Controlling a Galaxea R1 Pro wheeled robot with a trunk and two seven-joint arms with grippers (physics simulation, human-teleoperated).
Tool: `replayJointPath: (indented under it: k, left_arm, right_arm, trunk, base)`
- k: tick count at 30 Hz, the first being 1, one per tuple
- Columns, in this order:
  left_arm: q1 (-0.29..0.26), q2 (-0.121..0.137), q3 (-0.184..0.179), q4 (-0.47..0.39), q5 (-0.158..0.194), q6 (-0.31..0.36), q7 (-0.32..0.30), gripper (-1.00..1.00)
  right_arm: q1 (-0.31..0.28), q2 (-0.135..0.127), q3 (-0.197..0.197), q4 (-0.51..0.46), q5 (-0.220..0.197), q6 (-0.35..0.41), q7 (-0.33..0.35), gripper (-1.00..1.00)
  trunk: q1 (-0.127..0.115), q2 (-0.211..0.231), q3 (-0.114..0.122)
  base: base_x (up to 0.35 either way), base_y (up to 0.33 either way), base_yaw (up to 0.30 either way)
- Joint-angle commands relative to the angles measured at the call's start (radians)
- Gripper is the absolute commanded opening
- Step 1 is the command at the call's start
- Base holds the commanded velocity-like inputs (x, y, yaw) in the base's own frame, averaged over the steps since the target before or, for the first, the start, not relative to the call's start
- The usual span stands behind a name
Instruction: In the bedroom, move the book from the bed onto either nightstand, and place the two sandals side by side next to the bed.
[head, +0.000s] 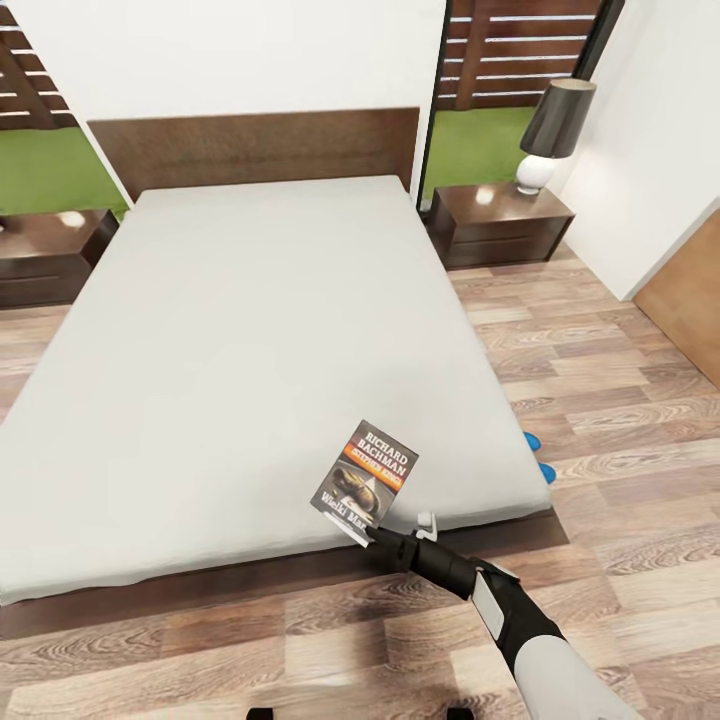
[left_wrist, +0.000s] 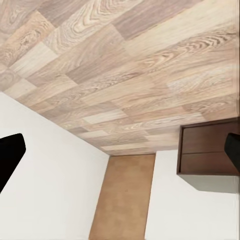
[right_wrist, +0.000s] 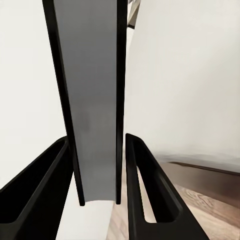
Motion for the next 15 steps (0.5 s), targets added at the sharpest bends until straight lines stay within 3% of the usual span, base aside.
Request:
replayJointPath:
  k: [1,15]
  left_arm:
    - [0.000,0.000,-0.005,0.001,-0.002,-0.004,0.000,1.00]
    - [0.000,-0.001,-0.005,0.001,0.016,-0.003,-0.019,1.00]
  right_arm:
    - [0.000,0.001,-0.005,0.000,0.001,0.010,0.005,-1.00]
    - [0.000,0.000,-0.006,0.002,0.001,0.006,0.000,-1.00]
  trunk:
    - [-0.004,0.007,0.003]
    - [-0.057,0.105,0.051]
  base:
    - [0.000,0.000,0.000]
    - [0.000,0.000,0.000]
